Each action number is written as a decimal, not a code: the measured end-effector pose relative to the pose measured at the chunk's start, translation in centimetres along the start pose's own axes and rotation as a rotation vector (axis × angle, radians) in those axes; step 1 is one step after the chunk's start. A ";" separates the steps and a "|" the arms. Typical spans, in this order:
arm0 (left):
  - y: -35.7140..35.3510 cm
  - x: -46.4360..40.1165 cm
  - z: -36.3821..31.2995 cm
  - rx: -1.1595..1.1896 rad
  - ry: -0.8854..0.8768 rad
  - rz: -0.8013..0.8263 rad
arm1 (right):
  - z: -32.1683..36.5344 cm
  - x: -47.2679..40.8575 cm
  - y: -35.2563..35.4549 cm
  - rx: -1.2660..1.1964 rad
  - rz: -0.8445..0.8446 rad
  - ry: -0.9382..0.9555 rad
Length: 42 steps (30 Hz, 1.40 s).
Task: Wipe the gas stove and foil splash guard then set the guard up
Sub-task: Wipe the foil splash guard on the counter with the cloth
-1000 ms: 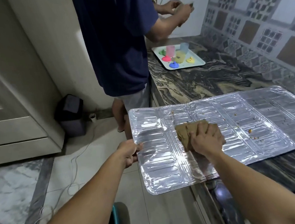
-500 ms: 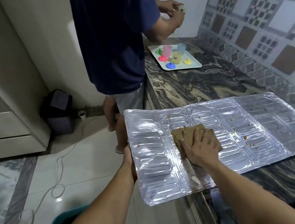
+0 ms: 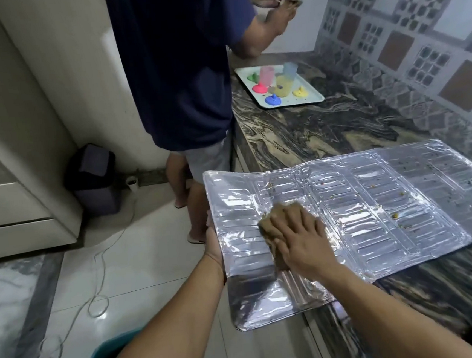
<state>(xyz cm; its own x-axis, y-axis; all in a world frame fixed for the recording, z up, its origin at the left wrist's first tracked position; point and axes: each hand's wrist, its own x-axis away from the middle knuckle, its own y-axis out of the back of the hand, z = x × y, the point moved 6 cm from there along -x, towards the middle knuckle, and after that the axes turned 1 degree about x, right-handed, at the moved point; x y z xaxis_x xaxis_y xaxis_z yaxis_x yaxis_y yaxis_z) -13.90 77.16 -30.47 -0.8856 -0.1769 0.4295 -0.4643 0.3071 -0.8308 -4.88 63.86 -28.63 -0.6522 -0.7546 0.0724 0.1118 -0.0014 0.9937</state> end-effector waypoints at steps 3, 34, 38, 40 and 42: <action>0.9 0.5 -1.8 -0.015 -0.060 -0.046 | -2.3 -1.1 0.4 0.005 0.023 -0.157; 3.4 -1.0 -5.3 -0.359 0.060 -0.263 | -5.8 -7.5 3.8 -0.150 -0.112 -0.633; 4.3 -1.6 -5.4 -0.374 0.066 -0.280 | 0.4 -10.2 3.1 -0.183 -0.027 -0.103; 4.8 -1.9 -5.4 -0.376 0.061 -0.299 | 1.6 -10.8 2.7 -0.115 0.022 0.052; 5.4 -2.0 -5.5 -0.375 0.055 -0.322 | 0.7 -11.6 2.6 -0.072 0.020 0.044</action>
<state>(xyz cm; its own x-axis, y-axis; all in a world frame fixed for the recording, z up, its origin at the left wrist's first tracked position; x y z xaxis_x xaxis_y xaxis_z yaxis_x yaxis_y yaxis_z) -14.70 84.35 -33.85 -0.6915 -0.2717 0.6694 -0.6786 0.5622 -0.4728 2.47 73.06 -26.80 -0.6159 -0.7830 0.0871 0.1793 -0.0317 0.9833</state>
